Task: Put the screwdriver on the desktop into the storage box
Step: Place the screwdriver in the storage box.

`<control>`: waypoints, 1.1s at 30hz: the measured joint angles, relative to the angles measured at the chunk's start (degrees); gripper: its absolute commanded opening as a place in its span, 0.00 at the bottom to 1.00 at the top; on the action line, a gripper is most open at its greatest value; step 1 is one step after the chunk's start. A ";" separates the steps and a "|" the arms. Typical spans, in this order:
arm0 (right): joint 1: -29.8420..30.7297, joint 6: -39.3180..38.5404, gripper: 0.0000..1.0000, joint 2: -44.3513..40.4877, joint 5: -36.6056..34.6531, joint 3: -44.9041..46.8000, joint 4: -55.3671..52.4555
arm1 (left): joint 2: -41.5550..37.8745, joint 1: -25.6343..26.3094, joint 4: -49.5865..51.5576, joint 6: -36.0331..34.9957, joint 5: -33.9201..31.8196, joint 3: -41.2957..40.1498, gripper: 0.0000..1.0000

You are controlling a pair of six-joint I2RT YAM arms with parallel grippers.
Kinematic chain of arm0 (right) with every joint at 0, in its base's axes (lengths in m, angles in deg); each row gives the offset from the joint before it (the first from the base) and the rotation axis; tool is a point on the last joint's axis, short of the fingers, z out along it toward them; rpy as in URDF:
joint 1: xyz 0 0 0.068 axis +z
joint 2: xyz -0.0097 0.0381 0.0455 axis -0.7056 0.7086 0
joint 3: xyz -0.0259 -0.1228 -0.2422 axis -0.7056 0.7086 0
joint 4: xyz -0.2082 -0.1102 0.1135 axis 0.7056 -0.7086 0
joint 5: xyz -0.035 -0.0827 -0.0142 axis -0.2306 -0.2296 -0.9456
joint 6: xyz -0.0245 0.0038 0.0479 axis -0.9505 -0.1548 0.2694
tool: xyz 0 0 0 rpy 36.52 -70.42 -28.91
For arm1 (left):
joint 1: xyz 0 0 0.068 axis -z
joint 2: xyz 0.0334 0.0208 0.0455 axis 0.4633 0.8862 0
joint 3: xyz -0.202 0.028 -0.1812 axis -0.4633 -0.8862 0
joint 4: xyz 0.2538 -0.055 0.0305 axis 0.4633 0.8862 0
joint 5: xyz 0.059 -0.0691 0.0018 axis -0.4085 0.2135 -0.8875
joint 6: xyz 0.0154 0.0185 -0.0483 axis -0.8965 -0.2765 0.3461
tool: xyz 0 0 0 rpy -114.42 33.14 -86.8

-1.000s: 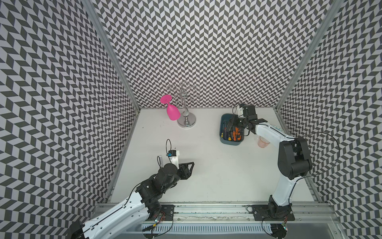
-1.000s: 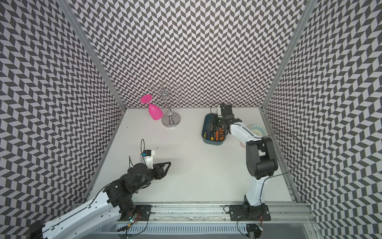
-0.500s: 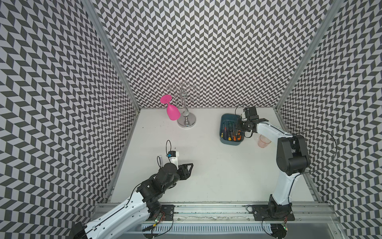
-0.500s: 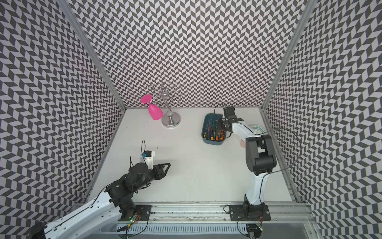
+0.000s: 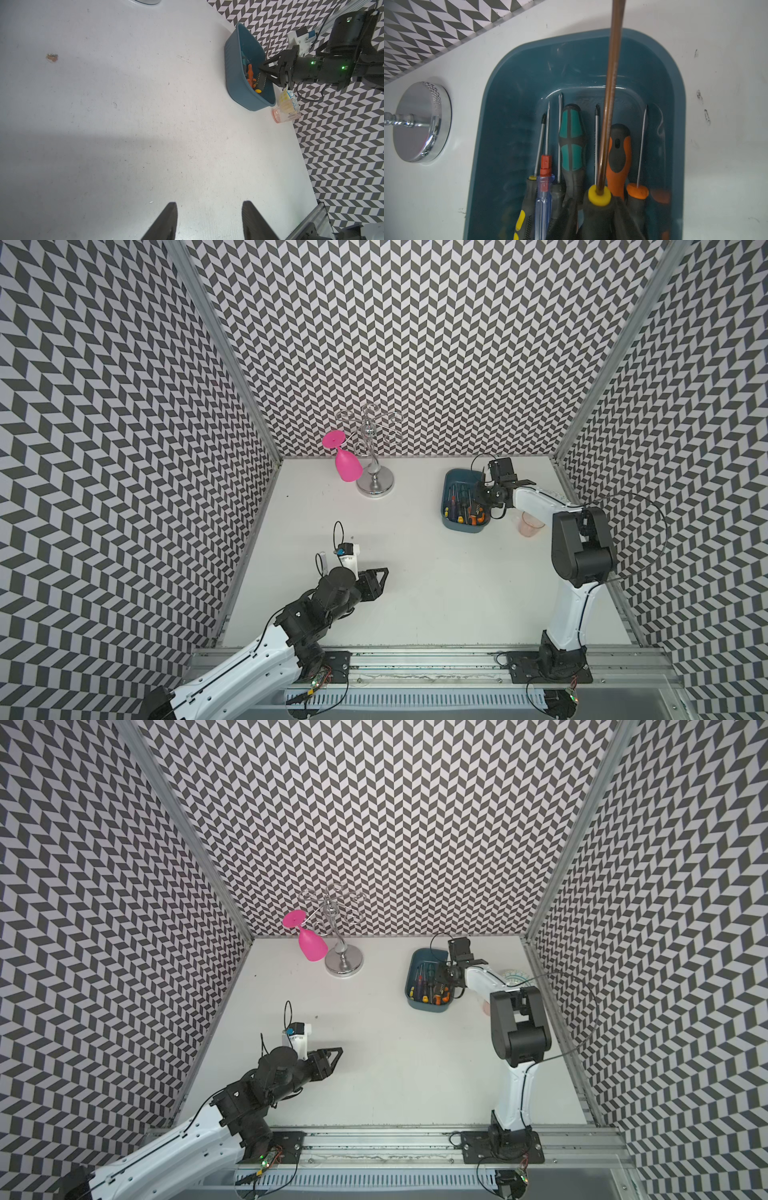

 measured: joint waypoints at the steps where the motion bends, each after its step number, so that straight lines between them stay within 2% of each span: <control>1: 0.00 0.00 0.31 0.00 0.11 0.20 0.04 | 0.02 0.00 0.00 0.00 0.04 0.00 0.53; 10: 0.02 0.07 0.44 0.00 0.76 1.14 -0.20 | 1.66 -0.07 -0.48 -0.02 0.46 0.00 0.53; 15: 0.07 0.09 0.45 -0.09 0.85 1.18 -0.22 | 2.16 -0.11 -0.83 -0.04 0.66 0.00 0.53; 19: 0.04 0.20 0.39 -0.74 0.83 1.79 -0.20 | 2.16 -0.11 -0.87 -0.04 0.68 0.00 0.53; 26: 0.00 0.35 0.36 -0.87 0.90 2.03 -0.24 | 2.16 -0.11 -0.90 -0.02 1.03 0.00 0.53; 33: -0.11 1.18 0.17 -0.74 2.49 2.05 1.11 | 1.64 -0.31 -0.90 -0.02 1.05 0.00 0.53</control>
